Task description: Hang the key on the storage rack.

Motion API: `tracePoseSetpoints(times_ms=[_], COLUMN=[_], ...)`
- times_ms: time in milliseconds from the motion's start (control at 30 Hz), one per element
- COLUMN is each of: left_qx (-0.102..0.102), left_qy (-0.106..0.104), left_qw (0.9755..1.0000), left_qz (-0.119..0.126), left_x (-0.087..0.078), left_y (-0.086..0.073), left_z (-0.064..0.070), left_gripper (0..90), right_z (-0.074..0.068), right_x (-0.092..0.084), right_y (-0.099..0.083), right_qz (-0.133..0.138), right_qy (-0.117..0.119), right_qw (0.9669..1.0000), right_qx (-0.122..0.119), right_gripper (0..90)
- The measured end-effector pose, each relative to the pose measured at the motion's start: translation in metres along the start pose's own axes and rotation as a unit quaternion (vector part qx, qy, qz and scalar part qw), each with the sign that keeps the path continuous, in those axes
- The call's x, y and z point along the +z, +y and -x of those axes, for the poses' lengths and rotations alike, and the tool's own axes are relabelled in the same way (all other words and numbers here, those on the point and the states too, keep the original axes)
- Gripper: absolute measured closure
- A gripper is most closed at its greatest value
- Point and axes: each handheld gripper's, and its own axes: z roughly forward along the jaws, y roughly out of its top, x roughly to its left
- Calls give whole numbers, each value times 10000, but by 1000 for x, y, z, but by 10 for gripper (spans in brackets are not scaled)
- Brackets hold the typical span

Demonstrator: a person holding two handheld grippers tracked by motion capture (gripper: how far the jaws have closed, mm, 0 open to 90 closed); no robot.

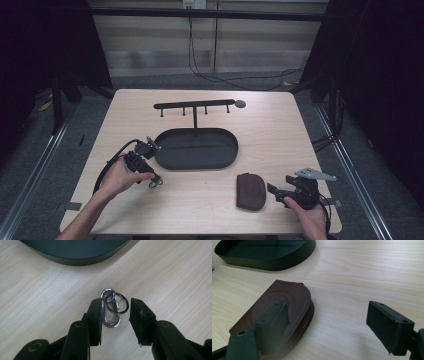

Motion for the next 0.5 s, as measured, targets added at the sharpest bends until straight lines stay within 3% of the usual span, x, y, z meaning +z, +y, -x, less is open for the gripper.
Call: tracePoseSetpoints(times_ms=[500], left_qx=[6], left_qy=[23], left_qw=[9994], left_qz=[-348], left_x=[17], left_y=[9], left_z=[1], left_gripper=[665], right_z=[0], right_x=[0], right_y=[0], right_qz=[-21], right_qy=[34], right_qw=[10000], right_qx=[-11], right_gripper=[177])
